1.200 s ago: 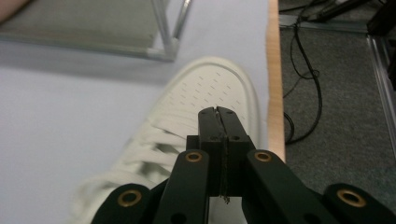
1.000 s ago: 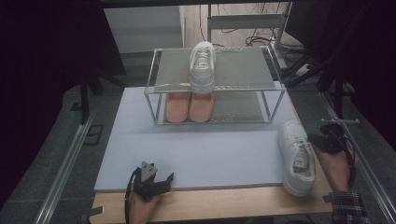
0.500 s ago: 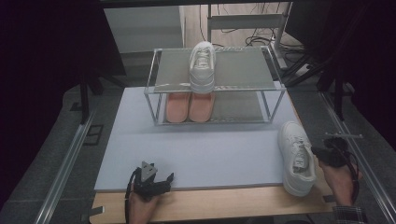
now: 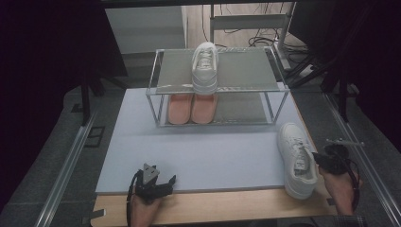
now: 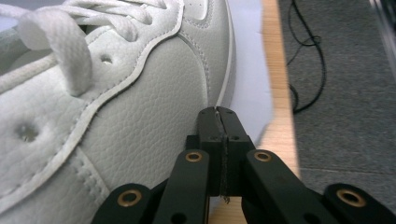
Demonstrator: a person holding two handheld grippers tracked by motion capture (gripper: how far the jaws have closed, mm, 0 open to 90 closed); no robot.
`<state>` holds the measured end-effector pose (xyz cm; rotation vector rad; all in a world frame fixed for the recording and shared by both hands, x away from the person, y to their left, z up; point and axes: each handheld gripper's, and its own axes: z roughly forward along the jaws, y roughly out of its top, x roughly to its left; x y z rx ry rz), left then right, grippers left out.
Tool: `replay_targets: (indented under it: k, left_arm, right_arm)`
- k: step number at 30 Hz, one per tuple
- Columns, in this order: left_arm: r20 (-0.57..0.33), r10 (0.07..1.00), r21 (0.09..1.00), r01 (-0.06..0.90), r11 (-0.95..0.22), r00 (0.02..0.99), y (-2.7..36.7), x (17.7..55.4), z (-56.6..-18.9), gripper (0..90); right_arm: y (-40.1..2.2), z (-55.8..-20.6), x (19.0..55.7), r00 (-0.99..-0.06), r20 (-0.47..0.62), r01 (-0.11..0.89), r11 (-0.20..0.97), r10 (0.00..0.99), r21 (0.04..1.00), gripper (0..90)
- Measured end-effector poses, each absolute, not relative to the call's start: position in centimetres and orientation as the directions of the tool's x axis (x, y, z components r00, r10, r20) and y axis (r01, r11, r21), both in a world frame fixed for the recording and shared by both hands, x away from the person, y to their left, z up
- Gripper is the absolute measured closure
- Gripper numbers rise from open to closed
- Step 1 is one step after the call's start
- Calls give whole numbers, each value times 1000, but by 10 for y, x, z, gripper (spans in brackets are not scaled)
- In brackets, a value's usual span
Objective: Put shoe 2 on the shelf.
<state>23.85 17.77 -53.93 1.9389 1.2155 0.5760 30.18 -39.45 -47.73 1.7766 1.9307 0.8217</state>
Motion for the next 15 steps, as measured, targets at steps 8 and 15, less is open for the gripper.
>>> replay_targets:
  k: [8,15]
  left_arm:
    - [-20,895,794,551,-257,445,178,239,-539,137]
    - [-20,895,794,552,-256,445,178,239,-539,137]
  right_arm:
    - [-377,-479,301,-166,131,755,40,977,655,900]
    - [-364,-481,297,-199,147,752,55,969,657,900]
